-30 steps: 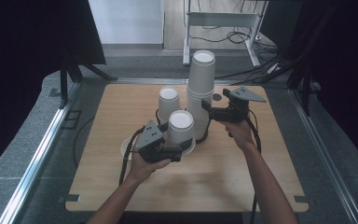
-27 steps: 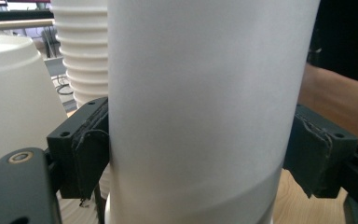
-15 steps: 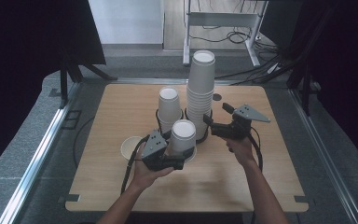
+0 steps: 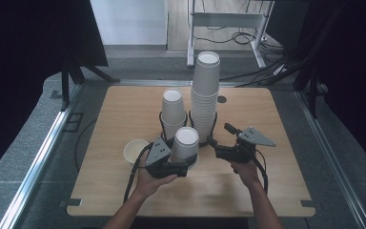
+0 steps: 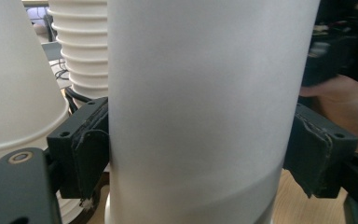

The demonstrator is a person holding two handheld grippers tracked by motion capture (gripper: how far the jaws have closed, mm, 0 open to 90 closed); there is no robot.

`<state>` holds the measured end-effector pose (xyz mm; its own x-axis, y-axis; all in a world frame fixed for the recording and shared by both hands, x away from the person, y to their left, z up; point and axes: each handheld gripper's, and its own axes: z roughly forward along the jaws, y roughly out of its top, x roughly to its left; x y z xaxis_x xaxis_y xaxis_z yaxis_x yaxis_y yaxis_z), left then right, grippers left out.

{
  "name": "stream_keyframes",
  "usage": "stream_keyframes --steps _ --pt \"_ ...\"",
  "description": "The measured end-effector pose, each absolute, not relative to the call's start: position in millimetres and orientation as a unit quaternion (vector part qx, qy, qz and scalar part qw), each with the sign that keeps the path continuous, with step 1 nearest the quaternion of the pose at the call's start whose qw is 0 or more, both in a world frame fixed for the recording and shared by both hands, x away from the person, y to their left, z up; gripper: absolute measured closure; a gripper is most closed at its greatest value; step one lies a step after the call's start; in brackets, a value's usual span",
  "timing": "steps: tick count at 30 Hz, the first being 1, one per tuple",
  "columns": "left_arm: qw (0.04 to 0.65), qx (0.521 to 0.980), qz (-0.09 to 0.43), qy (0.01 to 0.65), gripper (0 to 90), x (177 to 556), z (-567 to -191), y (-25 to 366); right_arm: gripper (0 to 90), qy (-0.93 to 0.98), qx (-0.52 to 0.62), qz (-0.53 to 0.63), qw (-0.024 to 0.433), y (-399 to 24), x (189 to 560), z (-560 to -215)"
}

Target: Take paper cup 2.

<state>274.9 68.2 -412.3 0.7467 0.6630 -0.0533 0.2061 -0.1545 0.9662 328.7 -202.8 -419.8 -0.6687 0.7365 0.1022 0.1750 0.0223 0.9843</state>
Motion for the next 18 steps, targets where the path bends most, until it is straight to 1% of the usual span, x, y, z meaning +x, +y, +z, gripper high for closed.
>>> stream_keyframes --steps 4,9,13,18 --pt "0.567 0.742 0.202 0.294 16.6 275 -418 66 13.6 0.68 0.33 0.618 0.216 -204 314 -427" --pt "0.559 0.748 0.201 0.296 16.6 275 -424 65 13.6 0.685 0.319 0.62 0.212 -206 300 -427" --pt "0.548 0.756 0.203 0.295 16.6 274 -432 64 13.6 0.683 0.321 0.623 0.205 -209 295 -429" --pt "0.526 0.769 0.22 0.288 16.6 274 -440 61 13.6 0.676 0.323 0.637 0.181 -212 292 -429"
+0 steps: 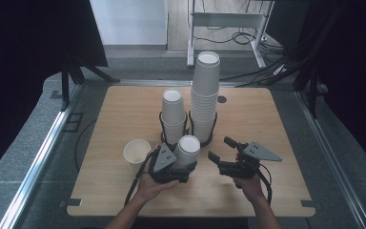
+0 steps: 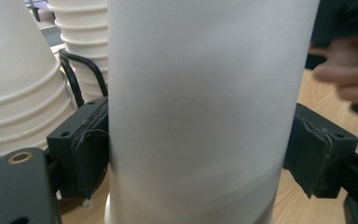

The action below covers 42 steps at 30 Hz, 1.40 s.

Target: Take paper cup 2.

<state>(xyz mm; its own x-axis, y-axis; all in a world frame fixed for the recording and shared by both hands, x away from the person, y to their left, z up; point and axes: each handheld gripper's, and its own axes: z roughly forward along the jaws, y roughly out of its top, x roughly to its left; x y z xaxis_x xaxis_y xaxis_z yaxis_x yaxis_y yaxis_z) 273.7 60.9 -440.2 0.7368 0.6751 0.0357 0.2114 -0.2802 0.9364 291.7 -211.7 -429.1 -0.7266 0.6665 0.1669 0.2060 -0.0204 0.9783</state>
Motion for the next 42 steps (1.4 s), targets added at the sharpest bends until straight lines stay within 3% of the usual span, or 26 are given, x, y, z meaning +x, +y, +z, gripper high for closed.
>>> stream_keyframes --steps 9,33,38,42 --pt "0.499 0.788 0.241 0.267 16.6 268 -453 52 13.5 0.688 0.305 0.638 0.164 -201 286 -432" --pt "0.477 0.813 0.226 0.244 16.6 257 -474 37 13.6 0.716 0.286 0.629 0.099 -165 282 -458" --pt "0.476 0.816 0.22 0.245 16.5 256 -475 35 22.3 0.72 0.289 0.623 0.094 -160 282 -463" --pt "0.476 0.813 0.219 0.254 14.8 257 -476 34 23.4 0.721 0.287 0.622 0.105 -159 281 -464"
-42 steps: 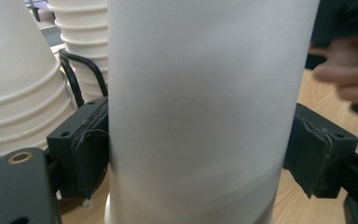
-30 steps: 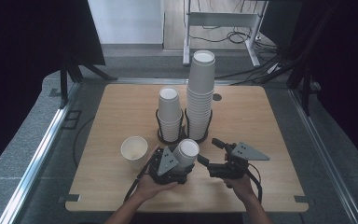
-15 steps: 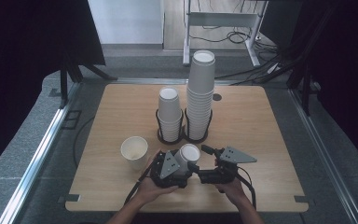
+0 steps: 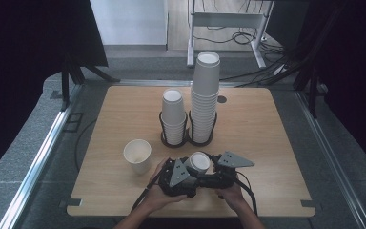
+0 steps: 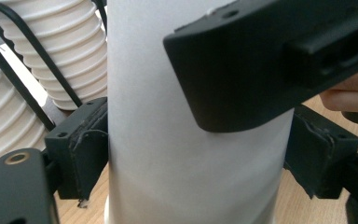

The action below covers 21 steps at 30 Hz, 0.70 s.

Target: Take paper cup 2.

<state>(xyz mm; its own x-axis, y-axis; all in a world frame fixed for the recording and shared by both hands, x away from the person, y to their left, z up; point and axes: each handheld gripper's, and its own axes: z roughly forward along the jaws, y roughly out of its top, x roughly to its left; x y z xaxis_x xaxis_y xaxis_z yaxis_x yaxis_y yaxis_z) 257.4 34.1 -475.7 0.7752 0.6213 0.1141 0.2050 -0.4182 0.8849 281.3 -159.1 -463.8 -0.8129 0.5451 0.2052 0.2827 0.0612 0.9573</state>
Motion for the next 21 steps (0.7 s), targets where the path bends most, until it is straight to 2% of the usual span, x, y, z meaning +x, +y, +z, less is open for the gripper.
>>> stream_keyframes --steps 2,6,9,21 --pt "0.47 0.817 0.216 0.255 11.8 258.1 -475.5 33.5 23.7 0.716 0.29 0.624 0.114 -159.8 281.3 -463.3" --pt "0.457 0.826 0.203 0.259 5.5 260.9 -477.7 32.1 24.0 0.698 0.293 0.646 0.098 -166.5 282.8 -459.6" --pt "0.452 0.83 0.202 0.256 5.9 261.0 -478.9 30.8 24.0 0.691 0.288 0.657 0.087 -168.9 282.3 -457.8" --pt "0.444 0.835 0.201 0.257 10.9 262.4 -480.4 31.6 23.5 0.701 0.275 0.651 0.097 -163.7 279.7 -458.5"
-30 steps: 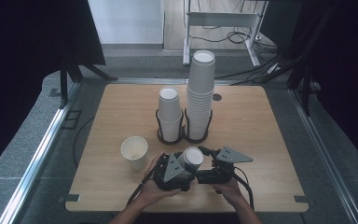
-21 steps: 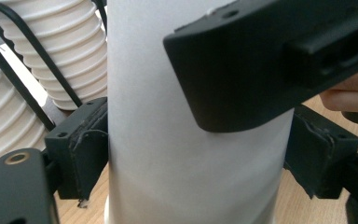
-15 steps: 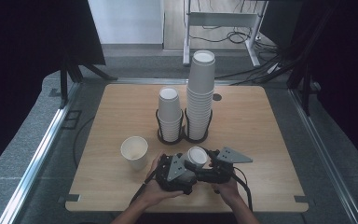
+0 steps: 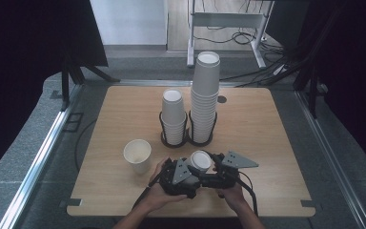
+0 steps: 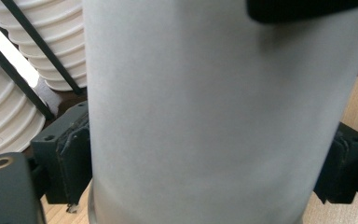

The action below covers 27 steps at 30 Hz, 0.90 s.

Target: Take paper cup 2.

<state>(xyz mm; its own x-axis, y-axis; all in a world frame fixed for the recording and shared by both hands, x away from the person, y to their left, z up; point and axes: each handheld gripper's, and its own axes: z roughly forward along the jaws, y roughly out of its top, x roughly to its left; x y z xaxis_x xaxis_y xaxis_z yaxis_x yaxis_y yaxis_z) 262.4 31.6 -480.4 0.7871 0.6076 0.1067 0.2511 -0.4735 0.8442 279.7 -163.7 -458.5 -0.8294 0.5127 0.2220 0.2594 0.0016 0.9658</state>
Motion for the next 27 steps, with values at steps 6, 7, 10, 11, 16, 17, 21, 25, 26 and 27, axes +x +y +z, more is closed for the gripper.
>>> stream_keyframes --steps 6,7,10,11,16,17,21,25,26,27 --pt "0.441 0.837 0.203 0.252 11.9 262.7 -480.6 32.5 21.4 0.701 0.282 0.649 0.089 -164.5 281.1 -459.2" --pt "0.44 0.837 0.205 0.253 12.0 263.0 -481.0 32.5 19.4 0.698 0.286 0.65 0.091 -164.7 281.2 -459.2" --pt "0.432 0.839 0.214 0.252 12.1 264.1 -481.6 34.1 15.2 0.699 0.29 0.648 0.087 -165.4 282.2 -458.7" --pt "0.431 0.839 0.215 0.253 12.1 264.4 -481.5 34.8 14.2 0.699 0.29 0.648 0.086 -165.8 282.5 -458.6" --pt "0.435 0.835 0.222 0.255 12.2 264.9 -480.7 36.7 13.5 0.701 0.289 0.647 0.08 -165.9 282.8 -458.1" --pt "0.435 0.834 0.223 0.254 12.3 264.8 -480.6 37.0 13.5 0.701 0.289 0.647 0.079 -165.7 282.9 -458.2" --pt "0.435 0.833 0.229 0.253 12.3 264.7 -480.2 37.5 13.5 0.701 0.292 0.647 0.076 -166.0 283.8 -459.1" --pt "0.432 0.834 0.235 0.252 12.4 265.3 -478.9 39.8 13.4 0.697 0.294 0.65 0.074 -168.6 284.6 -458.5" --pt "0.431 0.834 0.236 0.251 12.4 265.5 -478.6 40.4 13.4 0.696 0.296 0.651 0.074 -169.2 284.6 -458.2" --pt "0.43 0.834 0.238 0.251 12.4 265.7 -478.2 41.1 13.4 0.694 0.296 0.652 0.074 -170.0 284.8 -457.9"
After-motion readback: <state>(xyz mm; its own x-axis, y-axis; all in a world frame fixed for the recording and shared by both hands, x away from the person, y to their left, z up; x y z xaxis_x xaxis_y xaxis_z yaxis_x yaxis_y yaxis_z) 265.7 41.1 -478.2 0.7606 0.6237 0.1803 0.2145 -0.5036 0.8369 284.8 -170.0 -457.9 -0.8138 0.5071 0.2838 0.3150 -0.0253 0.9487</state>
